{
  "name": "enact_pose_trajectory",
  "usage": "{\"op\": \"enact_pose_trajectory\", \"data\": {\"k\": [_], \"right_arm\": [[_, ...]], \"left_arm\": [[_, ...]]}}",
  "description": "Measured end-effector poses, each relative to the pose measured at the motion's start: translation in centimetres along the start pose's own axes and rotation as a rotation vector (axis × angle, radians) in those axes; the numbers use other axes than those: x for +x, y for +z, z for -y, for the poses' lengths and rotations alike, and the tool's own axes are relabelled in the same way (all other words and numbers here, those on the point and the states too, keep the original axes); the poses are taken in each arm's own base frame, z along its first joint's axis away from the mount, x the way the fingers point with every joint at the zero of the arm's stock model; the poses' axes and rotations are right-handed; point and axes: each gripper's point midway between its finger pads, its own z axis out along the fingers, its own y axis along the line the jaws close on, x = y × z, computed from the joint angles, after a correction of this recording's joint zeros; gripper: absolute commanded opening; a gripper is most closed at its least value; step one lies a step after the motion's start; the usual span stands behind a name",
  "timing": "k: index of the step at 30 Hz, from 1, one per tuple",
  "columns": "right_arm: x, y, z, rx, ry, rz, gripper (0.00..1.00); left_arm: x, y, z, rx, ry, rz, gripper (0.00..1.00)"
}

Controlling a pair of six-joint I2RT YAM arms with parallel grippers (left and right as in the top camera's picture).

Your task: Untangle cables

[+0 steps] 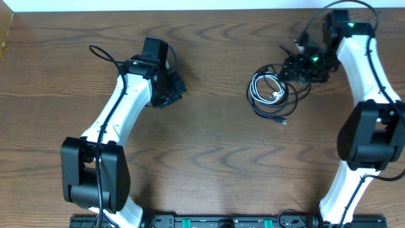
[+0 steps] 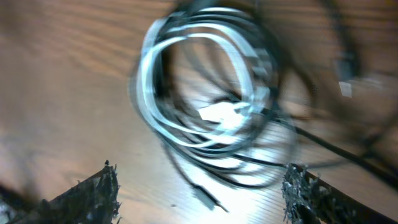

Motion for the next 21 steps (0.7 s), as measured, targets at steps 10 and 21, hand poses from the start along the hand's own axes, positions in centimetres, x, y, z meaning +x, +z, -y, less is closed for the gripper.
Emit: {"op": "enact_pose_trajectory", "data": {"k": [10,21], "right_arm": [[-1.4,4.6,-7.3,0.081,-0.119,0.022,0.44],[-0.3,12.4,-4.9,0.447,0.003,-0.03,0.01]], "left_arm": [[0.2,0.0,-0.6,-0.028,0.014,-0.006,0.08],[1.9,-0.1,-1.7,-0.073,0.042,-0.073,0.08]]}}
